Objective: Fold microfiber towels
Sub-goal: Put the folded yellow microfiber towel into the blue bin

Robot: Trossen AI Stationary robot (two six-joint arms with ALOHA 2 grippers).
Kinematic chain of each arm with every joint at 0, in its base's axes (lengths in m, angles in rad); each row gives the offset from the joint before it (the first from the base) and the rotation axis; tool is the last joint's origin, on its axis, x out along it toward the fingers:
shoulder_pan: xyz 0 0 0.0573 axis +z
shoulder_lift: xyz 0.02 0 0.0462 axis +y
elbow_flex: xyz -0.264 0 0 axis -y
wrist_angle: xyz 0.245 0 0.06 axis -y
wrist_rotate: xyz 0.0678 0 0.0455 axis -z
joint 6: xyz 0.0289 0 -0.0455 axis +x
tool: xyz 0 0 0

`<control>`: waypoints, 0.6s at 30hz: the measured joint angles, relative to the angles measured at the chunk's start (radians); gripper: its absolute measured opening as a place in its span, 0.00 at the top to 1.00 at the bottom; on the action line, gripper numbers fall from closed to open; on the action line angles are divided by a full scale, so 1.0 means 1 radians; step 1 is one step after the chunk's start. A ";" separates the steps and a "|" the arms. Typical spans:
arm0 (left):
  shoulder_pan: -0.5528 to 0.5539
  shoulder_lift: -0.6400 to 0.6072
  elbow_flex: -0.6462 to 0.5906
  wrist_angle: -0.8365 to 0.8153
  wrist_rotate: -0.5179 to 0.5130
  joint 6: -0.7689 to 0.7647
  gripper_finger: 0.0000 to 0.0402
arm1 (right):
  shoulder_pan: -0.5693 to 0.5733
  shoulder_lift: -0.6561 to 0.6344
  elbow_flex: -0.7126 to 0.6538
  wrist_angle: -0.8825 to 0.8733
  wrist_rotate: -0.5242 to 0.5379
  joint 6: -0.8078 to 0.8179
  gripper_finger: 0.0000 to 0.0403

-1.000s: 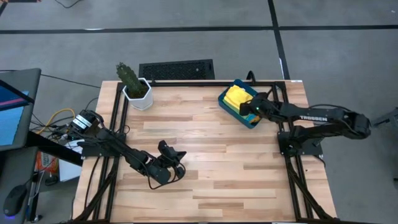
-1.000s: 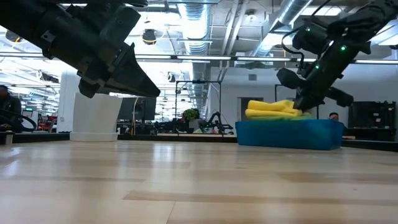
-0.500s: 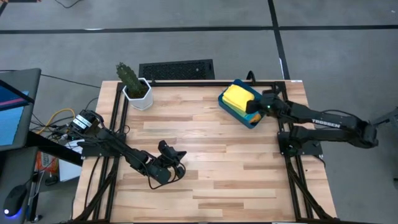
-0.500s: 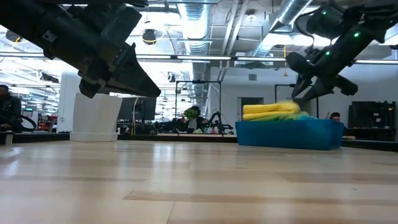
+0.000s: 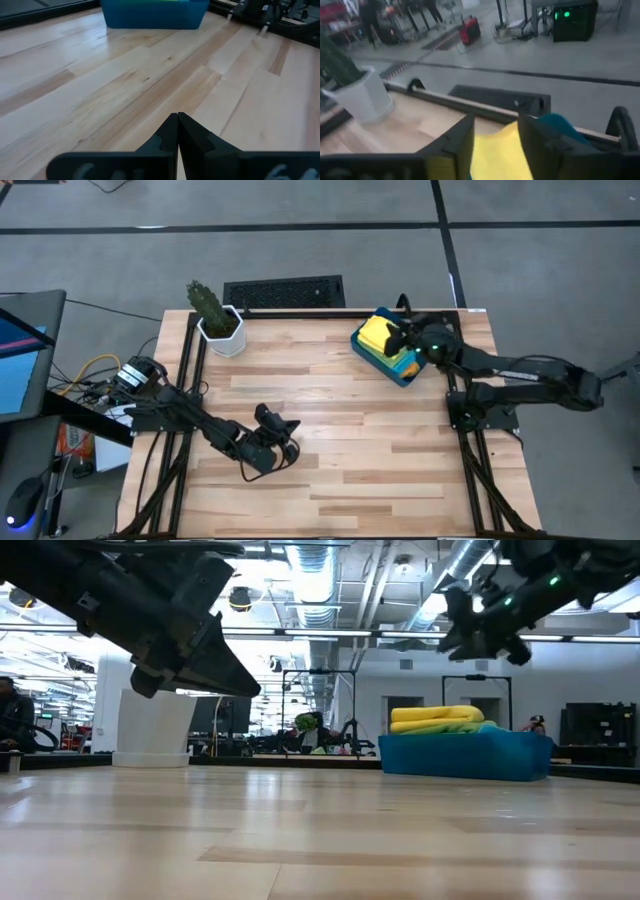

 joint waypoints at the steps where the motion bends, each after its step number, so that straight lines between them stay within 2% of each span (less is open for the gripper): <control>1: 0.003 0.000 0.000 0.000 0.000 0.000 1.00 | 0.000 0.038 -0.010 0.037 -0.001 -0.014 0.59; 8: 0.009 0.000 0.000 0.000 0.000 0.020 1.00 | -0.045 0.311 -0.097 0.360 -0.010 -0.085 0.84; 14: 0.009 0.000 0.000 -0.012 0.000 0.020 1.00 | -0.091 0.498 -0.098 0.402 -0.080 -0.065 0.96; 18: 0.009 0.000 0.000 -0.015 0.000 0.020 1.00 | -0.093 0.596 -0.097 0.420 -0.083 -0.043 0.98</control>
